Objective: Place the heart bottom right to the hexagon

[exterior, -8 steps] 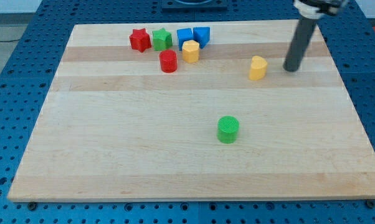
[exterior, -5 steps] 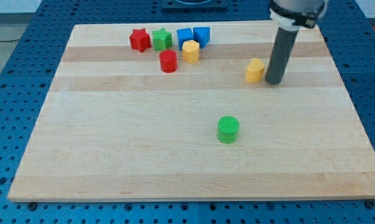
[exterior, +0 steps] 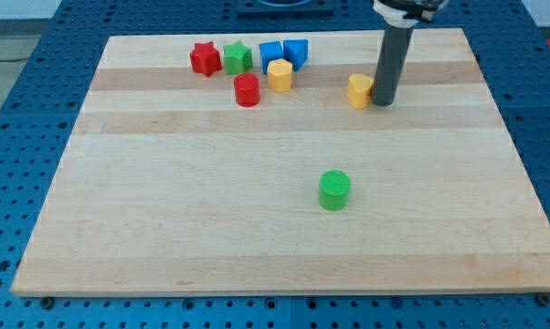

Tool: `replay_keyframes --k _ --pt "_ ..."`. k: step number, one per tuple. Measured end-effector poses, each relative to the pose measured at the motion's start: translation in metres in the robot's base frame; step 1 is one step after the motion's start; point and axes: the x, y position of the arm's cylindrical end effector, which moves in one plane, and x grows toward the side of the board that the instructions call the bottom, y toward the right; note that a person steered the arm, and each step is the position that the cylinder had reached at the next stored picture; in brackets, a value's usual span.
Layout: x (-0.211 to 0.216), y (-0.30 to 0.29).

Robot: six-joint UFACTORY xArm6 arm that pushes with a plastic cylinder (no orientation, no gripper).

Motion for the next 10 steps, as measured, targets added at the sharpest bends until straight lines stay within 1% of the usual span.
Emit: replay_keyframes --k 2,5,7,9,10 --pt "-0.015 -0.006" --pt "-0.016 -0.058" --pt "-0.037 -0.061" --pt "-0.017 -0.072" --pt "-0.017 -0.065"
